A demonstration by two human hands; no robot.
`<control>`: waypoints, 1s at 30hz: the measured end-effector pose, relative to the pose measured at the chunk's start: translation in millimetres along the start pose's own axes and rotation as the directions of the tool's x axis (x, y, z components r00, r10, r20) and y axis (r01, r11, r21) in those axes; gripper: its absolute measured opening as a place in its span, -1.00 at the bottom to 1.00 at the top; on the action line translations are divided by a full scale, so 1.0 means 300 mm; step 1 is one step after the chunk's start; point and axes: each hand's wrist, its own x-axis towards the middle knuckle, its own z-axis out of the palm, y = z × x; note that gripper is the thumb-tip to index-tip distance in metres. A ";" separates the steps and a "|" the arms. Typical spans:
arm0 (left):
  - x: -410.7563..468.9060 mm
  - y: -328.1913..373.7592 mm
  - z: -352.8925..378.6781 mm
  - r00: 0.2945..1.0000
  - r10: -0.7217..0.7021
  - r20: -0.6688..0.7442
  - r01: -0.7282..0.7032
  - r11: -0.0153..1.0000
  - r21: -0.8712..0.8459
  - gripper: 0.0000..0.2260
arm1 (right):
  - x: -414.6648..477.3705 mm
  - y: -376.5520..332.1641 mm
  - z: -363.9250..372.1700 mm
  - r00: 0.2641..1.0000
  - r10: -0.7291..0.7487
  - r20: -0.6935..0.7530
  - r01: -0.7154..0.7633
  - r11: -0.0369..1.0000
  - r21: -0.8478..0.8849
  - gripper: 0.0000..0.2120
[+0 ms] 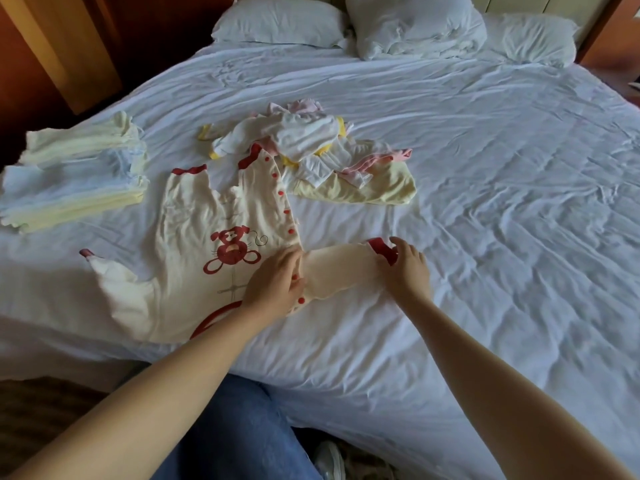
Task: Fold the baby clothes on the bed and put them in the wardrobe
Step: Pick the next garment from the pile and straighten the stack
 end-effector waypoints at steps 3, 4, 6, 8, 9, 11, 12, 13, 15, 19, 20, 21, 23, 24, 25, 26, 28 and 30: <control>-0.001 -0.028 0.051 0.992 -0.012 0.129 -0.016 0.977 0.213 -0.31 | 0.006 0.010 0.025 0.999 0.042 -0.011 -0.042 0.998 -0.043 -0.48; -0.002 -0.035 0.067 0.991 -0.022 0.134 -0.013 0.967 0.254 -0.30 | 0.000 0.013 0.038 0.998 0.032 -0.045 -0.034 0.998 -0.058 -0.49; -0.005 -0.033 0.083 0.993 -0.030 0.117 -0.006 0.956 0.294 -0.32 | -0.016 0.016 0.063 0.991 -0.020 -0.131 0.008 0.996 -0.094 -0.56; -0.010 -0.029 0.090 0.994 -0.028 0.105 -0.005 0.951 0.308 -0.35 | -0.024 0.017 0.082 0.981 -0.053 -0.186 0.032 0.993 -0.117 -0.61; -0.012 -0.032 0.096 0.995 -0.023 0.099 -0.009 0.950 0.311 -0.36 | -0.025 0.020 0.088 0.977 -0.065 -0.201 0.041 0.992 -0.123 -0.61; -0.012 -0.046 0.108 0.996 -0.016 0.091 -0.014 0.947 0.322 -0.37 | -0.025 0.028 0.100 0.972 -0.087 -0.219 0.062 0.991 -0.117 -0.61; -0.012 -0.052 0.114 0.996 -0.011 0.083 -0.017 0.945 0.327 -0.38 | -0.024 0.033 0.103 0.969 -0.095 -0.227 0.072 0.992 -0.105 -0.61; -0.012 -0.056 0.120 0.997 -0.004 0.073 -0.021 0.944 0.330 -0.39 | -0.022 0.038 0.104 0.966 -0.103 -0.237 0.084 0.992 -0.090 -0.62; -0.010 -0.058 0.125 0.998 0.013 0.064 -0.033 0.941 0.335 -0.40 | -0.020 0.045 0.107 0.959 -0.122 -0.254 0.107 0.992 -0.074 -0.64; -0.004 -0.047 0.120 0.994 -0.021 0.110 -0.019 0.937 0.348 -0.36 | -0.012 0.039 0.102 0.963 -0.146 -0.225 0.127 0.987 -0.099 -0.69; 0.001 -0.044 0.116 0.990 -0.041 0.137 -0.010 0.936 0.351 -0.34 | -0.007 0.032 0.094 0.971 -0.122 -0.205 0.106 0.990 -0.089 -0.70; 0.006 -0.040 0.111 0.985 -0.060 0.164 -0.002 0.935 0.354 -0.31 | -0.002 0.021 0.082 0.980 -0.080 -0.182 0.072 0.996 -0.050 -0.71; 0.017 -0.039 0.106 0.971 -0.095 0.220 0.009 0.931 0.364 -0.26 | 0.004 -0.021 0.055 0.989 0.010 -0.144 0.008 0.993 0.121 -0.72; 0.023 -0.041 0.103 0.963 -0.111 0.247 0.014 0.931 0.364 -0.27 | 0.003 -0.052 0.043 0.989 0.026 -0.143 0.004 0.978 0.209 -0.73; 0.031 -0.039 0.093 0.954 -0.122 0.275 0.022 0.939 0.342 -0.31 | 0.000 -0.091 0.034 0.988 0.021 -0.150 0.021 0.963 0.269 -0.74; 0.039 -0.027 0.063 0.944 -0.119 0.306 0.030 0.959 0.282 -0.38 | -0.006 -0.135 0.027 0.988 0.000 -0.156 0.048 0.951 0.306 -0.75; 0.052 -0.001 -0.018 0.922 -0.093 0.376 0.068 0.995 0.079 -0.51 | -0.022 -0.234 0.018 0.985 -0.061 -0.162 0.115 0.930 0.348 -0.75; 0.049 0.025 -0.118 0.909 -0.138 0.394 0.237 0.947 -0.216 -0.69 | -0.053 -0.334 0.016 0.978 -0.135 -0.157 0.186 0.906 0.381 -0.77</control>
